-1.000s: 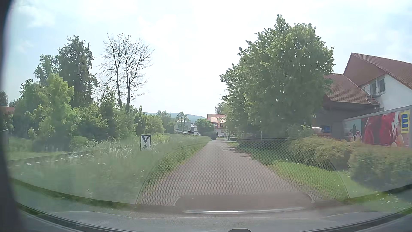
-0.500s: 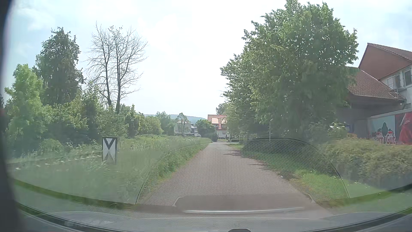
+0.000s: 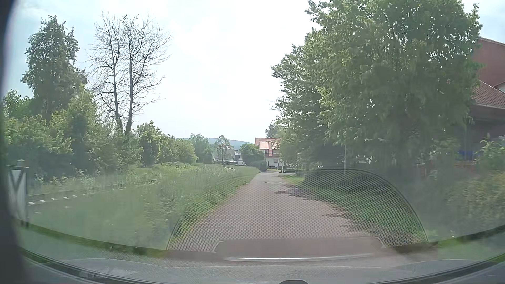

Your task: Follow the waypoints while adhering to traffic rules and regulations

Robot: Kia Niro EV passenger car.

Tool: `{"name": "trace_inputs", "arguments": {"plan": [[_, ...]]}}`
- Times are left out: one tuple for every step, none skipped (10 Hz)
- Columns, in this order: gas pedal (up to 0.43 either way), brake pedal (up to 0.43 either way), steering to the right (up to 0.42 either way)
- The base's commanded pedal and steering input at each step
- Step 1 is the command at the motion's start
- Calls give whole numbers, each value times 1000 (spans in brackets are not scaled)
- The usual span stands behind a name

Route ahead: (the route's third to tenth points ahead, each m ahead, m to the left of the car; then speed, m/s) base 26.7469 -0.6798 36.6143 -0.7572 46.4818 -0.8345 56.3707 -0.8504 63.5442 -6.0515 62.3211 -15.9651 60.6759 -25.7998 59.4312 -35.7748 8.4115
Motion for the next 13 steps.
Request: {"name": "trace_inputs", "arguments": {"plan": [[138, 0, 3], [138, 0, 2], [138, 0, 2], [138, 0, 1], [138, 0, 0], [130, 0, 0], [118, 0, -1], [110, 0, -1], [98, 0, -2], [98, 0, -2], [98, 0, -2], [79, 0, -3], [79, 0, -3]]}}
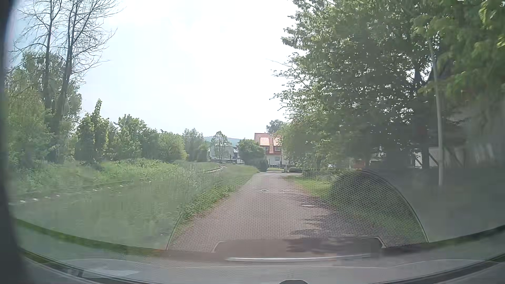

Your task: Follow the waypoints while adhering to traffic rules and regulations

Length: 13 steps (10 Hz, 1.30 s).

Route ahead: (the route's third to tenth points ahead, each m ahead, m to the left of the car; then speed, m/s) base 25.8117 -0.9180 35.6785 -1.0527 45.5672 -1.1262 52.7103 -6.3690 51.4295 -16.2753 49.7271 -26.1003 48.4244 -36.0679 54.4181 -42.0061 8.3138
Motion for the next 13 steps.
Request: {"name": "trace_inputs", "arguments": {"plan": [[59, 0, -3], [59, 0, -3], [59, 0, -3], [59, 0, -3], [59, 0, -3], [59, 0, -3], [59, 0, -3], [59, 0, -3], [59, 0, -2], [67, 0, -1], [79, 0, -1], [79, 0, -1], [79, 0, -1]]}}
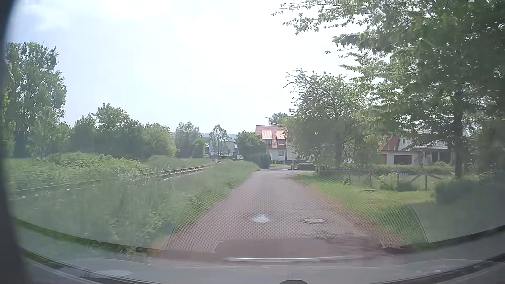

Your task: Follow the waypoints while adhering to traffic rules and regulations

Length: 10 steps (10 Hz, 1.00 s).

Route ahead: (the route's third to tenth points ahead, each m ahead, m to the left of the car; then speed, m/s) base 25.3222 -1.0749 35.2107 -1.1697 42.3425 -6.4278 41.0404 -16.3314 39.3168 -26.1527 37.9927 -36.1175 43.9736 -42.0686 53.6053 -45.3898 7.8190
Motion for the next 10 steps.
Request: {"name": "trace_inputs", "arguments": {"plan": [[79, 0, -1], [79, 0, -1], [79, 0, -1], [79, 0, -1], [79, 0, -1], [79, 0, -2], [79, 0, -2], [79, 0, -2], [79, 0, -1], [59, 0, -4]]}}
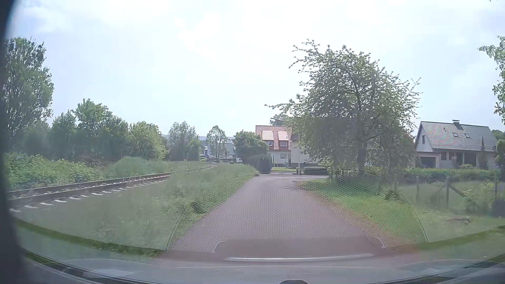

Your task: Follow the waypoints while adhering to traffic rules and regulations

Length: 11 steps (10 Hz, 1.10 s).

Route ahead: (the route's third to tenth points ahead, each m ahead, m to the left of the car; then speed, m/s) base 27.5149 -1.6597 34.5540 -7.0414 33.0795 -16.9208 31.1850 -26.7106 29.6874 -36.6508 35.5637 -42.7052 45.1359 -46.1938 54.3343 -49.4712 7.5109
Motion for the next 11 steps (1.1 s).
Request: {"name": "trace_inputs", "arguments": {"plan": [[59, 0, -5], [59, 0, -3], [59, 0, -1], [59, 0, -2], [39, 0, -2], [39, 0, -2], [39, 0, -2], [39, 0, -2], [0, 0, -2], [0, 0, -3], [0, 0, -3]]}}
